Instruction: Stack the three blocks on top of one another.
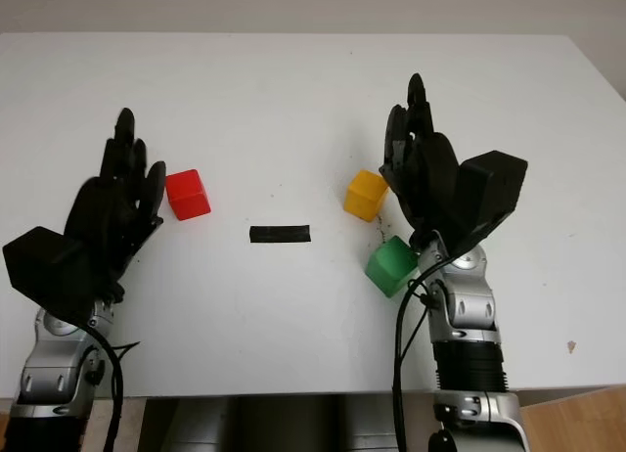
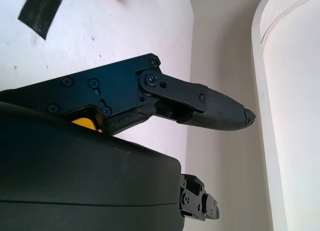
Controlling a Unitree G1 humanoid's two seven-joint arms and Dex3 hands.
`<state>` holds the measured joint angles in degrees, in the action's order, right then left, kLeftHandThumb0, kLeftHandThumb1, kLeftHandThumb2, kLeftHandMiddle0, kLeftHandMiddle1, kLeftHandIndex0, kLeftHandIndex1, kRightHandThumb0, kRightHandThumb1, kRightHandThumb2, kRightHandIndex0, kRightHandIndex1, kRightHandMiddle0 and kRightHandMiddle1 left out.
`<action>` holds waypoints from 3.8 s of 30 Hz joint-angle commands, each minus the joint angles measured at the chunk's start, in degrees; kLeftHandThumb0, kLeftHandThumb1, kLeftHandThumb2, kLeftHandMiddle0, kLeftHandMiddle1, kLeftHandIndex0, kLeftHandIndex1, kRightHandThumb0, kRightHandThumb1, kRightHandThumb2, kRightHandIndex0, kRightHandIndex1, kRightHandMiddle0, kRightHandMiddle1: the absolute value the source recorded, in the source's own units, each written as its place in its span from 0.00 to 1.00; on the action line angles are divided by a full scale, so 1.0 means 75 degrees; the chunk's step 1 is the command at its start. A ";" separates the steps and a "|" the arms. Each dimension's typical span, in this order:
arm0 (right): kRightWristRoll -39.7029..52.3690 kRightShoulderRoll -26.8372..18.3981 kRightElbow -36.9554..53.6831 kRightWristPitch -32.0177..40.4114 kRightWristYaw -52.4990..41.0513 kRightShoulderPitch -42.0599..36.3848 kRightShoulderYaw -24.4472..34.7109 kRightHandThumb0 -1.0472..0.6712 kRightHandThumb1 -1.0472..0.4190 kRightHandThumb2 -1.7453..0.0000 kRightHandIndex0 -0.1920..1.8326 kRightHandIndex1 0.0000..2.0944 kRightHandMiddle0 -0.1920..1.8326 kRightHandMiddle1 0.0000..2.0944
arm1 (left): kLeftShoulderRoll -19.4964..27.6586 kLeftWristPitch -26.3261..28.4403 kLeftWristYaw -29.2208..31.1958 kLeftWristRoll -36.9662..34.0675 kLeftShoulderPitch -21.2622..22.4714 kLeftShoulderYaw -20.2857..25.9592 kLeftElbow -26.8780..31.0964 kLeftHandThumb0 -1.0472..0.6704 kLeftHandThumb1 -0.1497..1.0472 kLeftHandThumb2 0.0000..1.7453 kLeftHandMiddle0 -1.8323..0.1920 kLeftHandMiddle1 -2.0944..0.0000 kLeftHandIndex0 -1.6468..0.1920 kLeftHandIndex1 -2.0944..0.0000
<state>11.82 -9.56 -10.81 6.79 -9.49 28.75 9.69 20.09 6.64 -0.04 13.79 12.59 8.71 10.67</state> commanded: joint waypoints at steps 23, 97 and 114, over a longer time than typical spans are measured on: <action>0.0212 -0.0135 0.0544 0.0383 0.0343 0.0392 0.0198 0.19 0.00 0.60 0.00 0.00 0.00 0.00 | 0.2634 0.1631 0.2729 0.3916 0.2181 -0.2107 -0.1030 0.05 1.00 0.04 0.97 0.98 0.82 0.99; -0.0062 0.0139 0.0678 0.0269 0.0405 0.0095 -0.0194 0.22 0.00 0.56 0.00 0.00 0.00 0.00 | 0.1587 0.0933 0.2942 0.2223 0.2222 -0.2197 -0.0396 0.36 1.00 0.09 0.83 0.99 0.80 0.24; -0.0168 0.0148 0.0738 0.0259 0.0463 -0.0018 -0.0210 0.24 0.00 0.57 0.00 0.00 0.00 0.00 | 0.0762 0.1033 0.3132 0.1366 0.2104 -0.2674 -0.0769 0.36 1.00 0.08 0.88 0.98 0.77 0.24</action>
<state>10.76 -8.62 -6.20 9.25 -6.12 28.94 8.14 26.24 15.12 23.98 23.78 28.25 -10.66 5.30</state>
